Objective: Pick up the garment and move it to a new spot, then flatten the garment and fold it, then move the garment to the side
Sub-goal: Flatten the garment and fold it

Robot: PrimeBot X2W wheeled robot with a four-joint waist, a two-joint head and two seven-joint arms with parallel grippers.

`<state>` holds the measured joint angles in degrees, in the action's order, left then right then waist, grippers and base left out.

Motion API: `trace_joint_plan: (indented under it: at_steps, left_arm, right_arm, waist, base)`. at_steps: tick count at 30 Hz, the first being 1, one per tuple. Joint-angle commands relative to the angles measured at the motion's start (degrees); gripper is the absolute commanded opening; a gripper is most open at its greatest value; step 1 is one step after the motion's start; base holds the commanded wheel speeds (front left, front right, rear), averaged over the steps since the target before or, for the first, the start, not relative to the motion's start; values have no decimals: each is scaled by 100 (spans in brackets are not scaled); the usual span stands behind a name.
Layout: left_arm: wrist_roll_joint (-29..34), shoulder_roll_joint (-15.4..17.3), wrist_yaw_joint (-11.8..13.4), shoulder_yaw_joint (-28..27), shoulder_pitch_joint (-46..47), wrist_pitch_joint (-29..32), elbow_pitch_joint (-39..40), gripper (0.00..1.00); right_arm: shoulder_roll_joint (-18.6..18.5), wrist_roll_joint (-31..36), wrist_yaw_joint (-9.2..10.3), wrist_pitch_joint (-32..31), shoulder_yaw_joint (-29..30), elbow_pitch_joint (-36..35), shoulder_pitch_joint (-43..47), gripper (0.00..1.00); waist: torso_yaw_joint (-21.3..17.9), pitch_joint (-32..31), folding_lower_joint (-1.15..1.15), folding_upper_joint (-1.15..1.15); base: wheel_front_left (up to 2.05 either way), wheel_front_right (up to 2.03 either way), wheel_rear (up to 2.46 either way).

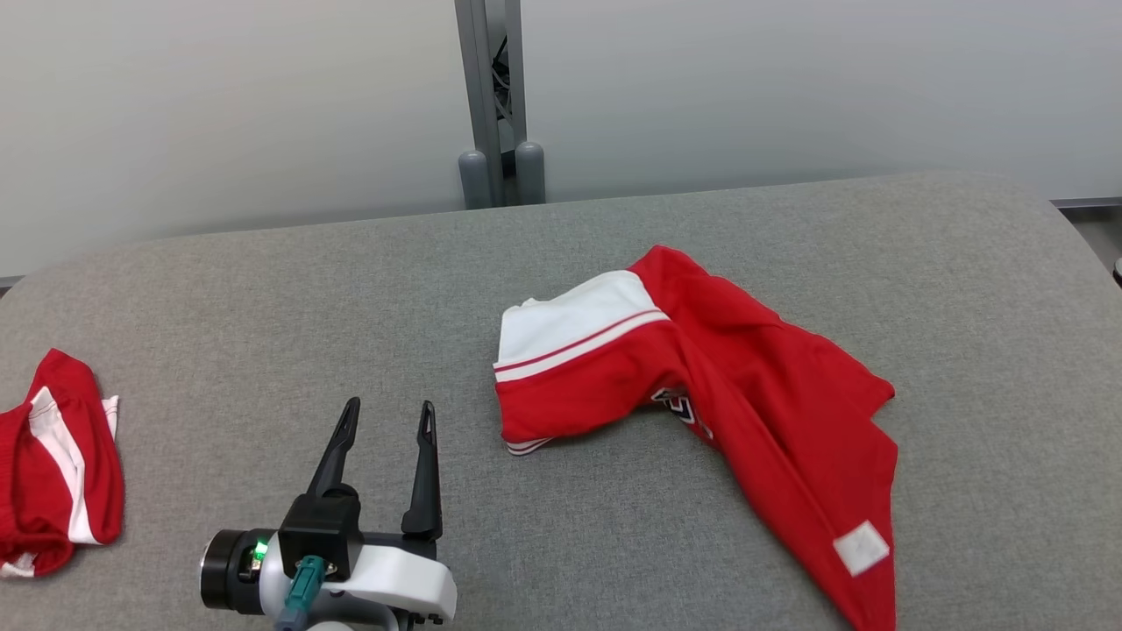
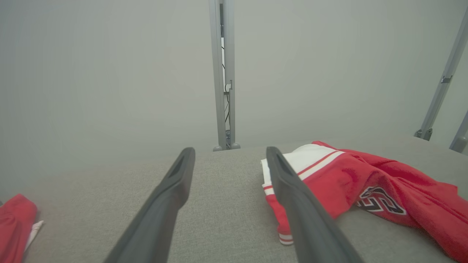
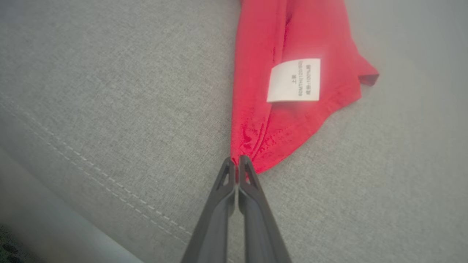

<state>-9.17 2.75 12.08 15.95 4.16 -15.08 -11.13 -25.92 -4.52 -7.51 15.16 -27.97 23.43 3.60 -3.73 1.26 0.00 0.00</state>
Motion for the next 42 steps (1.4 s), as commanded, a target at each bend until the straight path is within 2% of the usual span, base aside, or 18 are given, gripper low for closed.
trace_joint_plan:
  at_steps: [1,7,13,14,15,16,24,29,33,36,39,42]
  left_arm:
    - [20,25,-31,-12,82,-4,-10,100]
    - [48,24,-40,16,85,-4,-31,100]
    - [55,24,-57,21,23,-4,-67,100]
    - [56,24,-61,25,20,-4,-71,100]
    - [57,23,-62,30,17,-4,-73,100]
    - [58,24,-64,32,11,-4,-79,100]
    - [67,23,-83,-28,-35,-4,-120,100]
    - [63,23,-75,-46,-37,-4,-72,100]
    - [72,24,-80,-52,-19,-4,-43,100]
    - [58,23,-87,-56,40,-4,-29,100]
    - [36,25,-84,-82,60,-4,-14,100]
    - [-245,25,-192,-139,52,-4,-223,100]
  right_arm:
    - [-84,-102,4,8,-65,81,18,0]
    - [-334,-710,4,7,-771,809,-210,0]
    - [-391,-905,12,5,-783,1269,-531,0]
    - [-363,-911,15,5,-729,1282,-581,22]
    - [-326,-899,15,6,-693,1247,-618,97]
    - [-278,-952,14,6,-664,1222,-618,100]
    - [-261,-1459,6,8,-271,413,-803,100]
    - [-190,-1364,6,7,276,-334,-1019,100]
    - [272,-1012,4,8,1162,-799,-1088,100]
    - [815,-744,4,8,1797,-1010,-950,100]
    - [1071,-568,3,7,1967,-1047,-833,100]
    - [1311,-319,4,8,1974,-999,-752,100]
  waist:
    - [-1,0,0,0]
    - [14,1,0,0]
    - [31,-1,0,0]
    - [33,0,0,0]
    - [36,-1,0,0]
    - [39,-7,0,0]
    - [-17,-90,0,0]
    - [-77,-128,0,0]
    - [-138,-113,0,0]
    - [-163,-84,0,0]
    - [-192,-59,0,0]
    - [-255,-7,0,0]
  base:
    - [0,0,0]
    - [0,0,0]
    - [0,0,0]
    - [0,0,0]
    - [0,0,0]
    - [0,0,0]
    - [0,0,0]
    - [0,0,0]
    - [0,0,0]
    - [0,0,0]
    - [0,0,0]
    - [0,0,0]
